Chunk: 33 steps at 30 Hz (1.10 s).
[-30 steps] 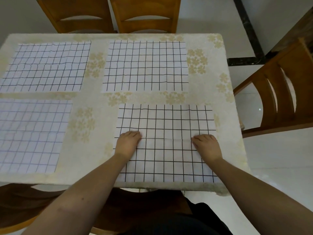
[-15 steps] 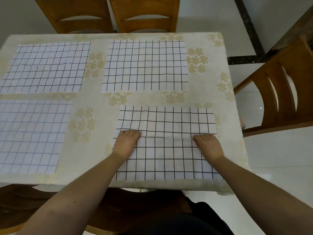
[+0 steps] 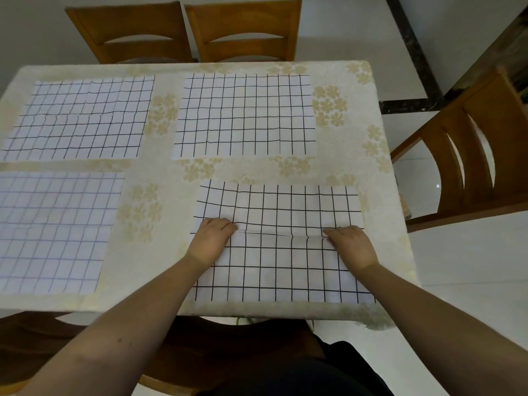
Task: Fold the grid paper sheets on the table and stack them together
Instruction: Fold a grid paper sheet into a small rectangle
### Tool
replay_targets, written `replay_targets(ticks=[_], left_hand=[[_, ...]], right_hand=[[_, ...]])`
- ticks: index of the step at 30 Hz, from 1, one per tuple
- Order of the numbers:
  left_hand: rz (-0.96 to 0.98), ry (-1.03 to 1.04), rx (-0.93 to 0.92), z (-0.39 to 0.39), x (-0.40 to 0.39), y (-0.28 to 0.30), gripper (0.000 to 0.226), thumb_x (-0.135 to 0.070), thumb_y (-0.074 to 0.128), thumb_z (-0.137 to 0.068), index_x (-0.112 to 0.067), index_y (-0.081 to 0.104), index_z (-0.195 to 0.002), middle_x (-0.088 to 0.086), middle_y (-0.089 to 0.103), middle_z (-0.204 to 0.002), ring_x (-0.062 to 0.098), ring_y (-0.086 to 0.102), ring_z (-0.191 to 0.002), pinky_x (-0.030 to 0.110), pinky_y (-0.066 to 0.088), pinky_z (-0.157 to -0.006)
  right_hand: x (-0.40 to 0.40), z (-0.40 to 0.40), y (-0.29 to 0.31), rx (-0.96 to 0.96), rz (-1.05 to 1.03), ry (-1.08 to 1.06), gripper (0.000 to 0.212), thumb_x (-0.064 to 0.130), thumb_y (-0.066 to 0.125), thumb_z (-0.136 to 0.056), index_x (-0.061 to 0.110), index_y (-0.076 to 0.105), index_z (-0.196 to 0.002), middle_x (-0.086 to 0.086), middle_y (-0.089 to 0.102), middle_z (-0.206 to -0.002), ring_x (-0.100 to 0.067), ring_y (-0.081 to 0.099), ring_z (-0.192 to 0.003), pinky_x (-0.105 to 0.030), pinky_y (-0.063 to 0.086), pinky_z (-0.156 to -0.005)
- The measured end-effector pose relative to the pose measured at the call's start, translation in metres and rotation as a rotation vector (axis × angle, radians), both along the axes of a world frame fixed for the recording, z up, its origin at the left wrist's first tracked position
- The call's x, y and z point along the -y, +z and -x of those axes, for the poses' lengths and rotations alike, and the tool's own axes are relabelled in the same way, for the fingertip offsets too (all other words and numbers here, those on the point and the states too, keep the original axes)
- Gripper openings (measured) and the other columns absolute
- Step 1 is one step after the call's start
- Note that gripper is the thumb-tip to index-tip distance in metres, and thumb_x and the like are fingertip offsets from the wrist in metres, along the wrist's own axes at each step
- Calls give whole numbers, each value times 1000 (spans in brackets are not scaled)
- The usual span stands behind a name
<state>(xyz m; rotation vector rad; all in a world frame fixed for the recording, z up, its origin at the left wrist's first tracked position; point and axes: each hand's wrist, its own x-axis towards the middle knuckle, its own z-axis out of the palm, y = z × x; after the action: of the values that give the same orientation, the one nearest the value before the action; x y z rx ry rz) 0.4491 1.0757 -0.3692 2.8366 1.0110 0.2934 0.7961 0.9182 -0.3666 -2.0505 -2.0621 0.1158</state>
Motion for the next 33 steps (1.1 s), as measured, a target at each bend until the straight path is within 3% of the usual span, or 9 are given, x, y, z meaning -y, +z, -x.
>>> replay_targets(ticks=[6,10,13,17,19,21,25,30,33], left_hand=[[-40,27,37,6,2,5,15,-15,60,-82,-15,70,-94,0,66,-85,24,61,-75,28,33,-80],[-39,49,1,13,1,7,21,-24,49,-91,-18,69,-89,-4,65,-81,22,60,-71,28,31,-78],[-67,40,-31,19,2,6,11,-17,60,-86,-19,69,-92,-5,66,-82,21,60,-73,31,31,-83],[-80,102,-48,29,7,3,22,-5,73,-78,-21,67,-91,-6,64,-86,21,60,-77,34,31,-86],[-101,122,-32,33,9,4,11,-12,62,-85,-21,66,-91,-5,65,-88,22,62,-82,36,32,-88],[-120,132,-20,35,11,8,20,-22,46,-92,-20,66,-89,-5,65,-88,22,63,-85,37,33,-90],[-150,132,-50,43,12,14,26,-32,43,-97,-20,63,-85,-6,64,-84,19,61,-83,36,36,-90],[8,224,-39,44,16,18,25,-32,42,-96,-20,63,-92,-5,63,-94,22,61,-91,40,40,-84],[263,313,103,43,18,20,11,-11,54,-95,-14,62,-102,2,55,-111,23,55,-98,35,48,-79]], right_hand=[[1,0,1,-3,5,7,43,-9,86,-55,7,74,-93,-6,64,-72,-27,61,-61,-30,48,-65],[0,-3,1,-13,24,19,32,-9,82,-61,8,72,-86,-7,59,-71,-26,57,-60,-30,44,-61],[2,-3,4,-26,22,14,24,-7,79,-65,9,71,-80,-6,63,-71,-26,59,-61,-31,49,-62],[8,1,11,-1,51,-8,26,-7,81,-60,10,68,-74,-3,59,-57,-23,54,-48,-27,45,-57],[12,2,12,2,68,-17,26,-5,82,-61,10,69,-77,-2,59,-54,-23,54,-46,-26,45,-56],[15,2,12,6,76,-28,28,-4,82,-60,12,69,-79,-1,61,-56,-23,55,-47,-26,45,-55],[19,2,15,-21,67,-44,22,-2,79,-65,12,69,-80,-2,61,-58,-24,54,-49,-27,45,-54],[20,5,20,-18,40,-47,19,-2,78,-68,11,68,-76,-2,59,-54,-23,53,-46,-28,44,-52],[23,5,20,-20,28,-58,17,0,78,-70,11,69,-78,-1,60,-55,-23,53,-46,-27,44,-55]])
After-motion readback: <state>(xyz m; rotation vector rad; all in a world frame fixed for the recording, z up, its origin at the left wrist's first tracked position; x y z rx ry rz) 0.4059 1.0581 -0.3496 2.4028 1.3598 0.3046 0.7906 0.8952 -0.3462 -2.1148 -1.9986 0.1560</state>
